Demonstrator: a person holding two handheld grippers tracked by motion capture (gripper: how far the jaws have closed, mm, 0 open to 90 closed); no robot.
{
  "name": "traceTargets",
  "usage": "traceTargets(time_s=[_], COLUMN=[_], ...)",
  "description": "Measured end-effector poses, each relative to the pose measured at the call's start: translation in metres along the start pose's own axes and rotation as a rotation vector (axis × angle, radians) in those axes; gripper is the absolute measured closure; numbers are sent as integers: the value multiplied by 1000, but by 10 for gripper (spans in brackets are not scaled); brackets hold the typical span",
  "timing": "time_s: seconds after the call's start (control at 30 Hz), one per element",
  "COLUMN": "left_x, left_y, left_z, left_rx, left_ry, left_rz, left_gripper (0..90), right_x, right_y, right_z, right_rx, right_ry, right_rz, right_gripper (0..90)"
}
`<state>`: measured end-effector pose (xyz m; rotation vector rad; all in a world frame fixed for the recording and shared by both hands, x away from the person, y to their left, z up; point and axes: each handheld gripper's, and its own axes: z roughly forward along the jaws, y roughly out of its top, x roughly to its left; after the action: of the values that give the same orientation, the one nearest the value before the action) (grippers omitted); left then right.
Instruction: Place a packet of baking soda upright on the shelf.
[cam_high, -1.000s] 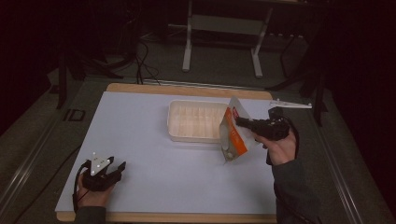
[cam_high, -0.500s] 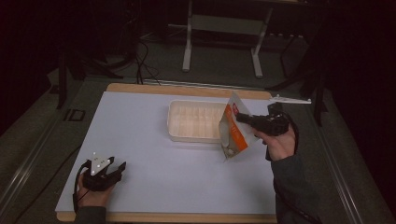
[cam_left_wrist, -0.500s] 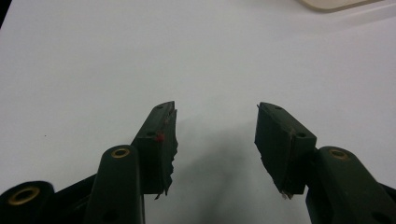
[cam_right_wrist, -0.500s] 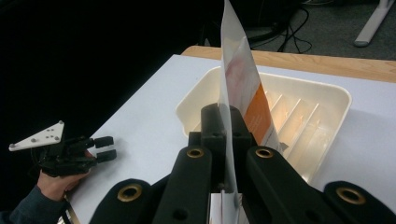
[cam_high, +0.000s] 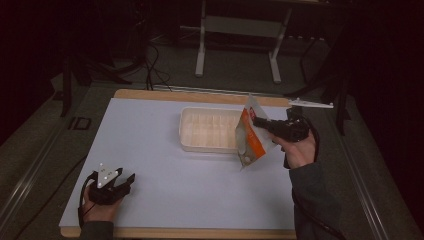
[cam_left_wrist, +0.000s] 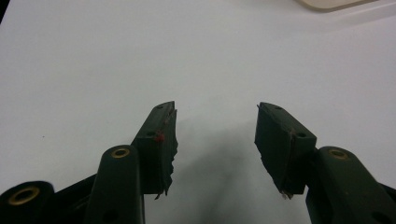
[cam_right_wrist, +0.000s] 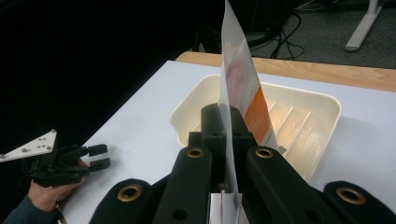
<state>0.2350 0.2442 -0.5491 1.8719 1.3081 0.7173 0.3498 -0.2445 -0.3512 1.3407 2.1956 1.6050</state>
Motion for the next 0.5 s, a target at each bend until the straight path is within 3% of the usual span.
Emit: traceTargets(time_s=[0.5], left_x=[1], left_y=[0], left_z=[0], left_rx=[-5], left_ry=[-4], left_rz=[-6], left_gripper=[480], right_x=[1], right_y=[9], right_z=[8], right_rx=[-9], right_ry=[-20], right_rz=[4], right_gripper=[900])
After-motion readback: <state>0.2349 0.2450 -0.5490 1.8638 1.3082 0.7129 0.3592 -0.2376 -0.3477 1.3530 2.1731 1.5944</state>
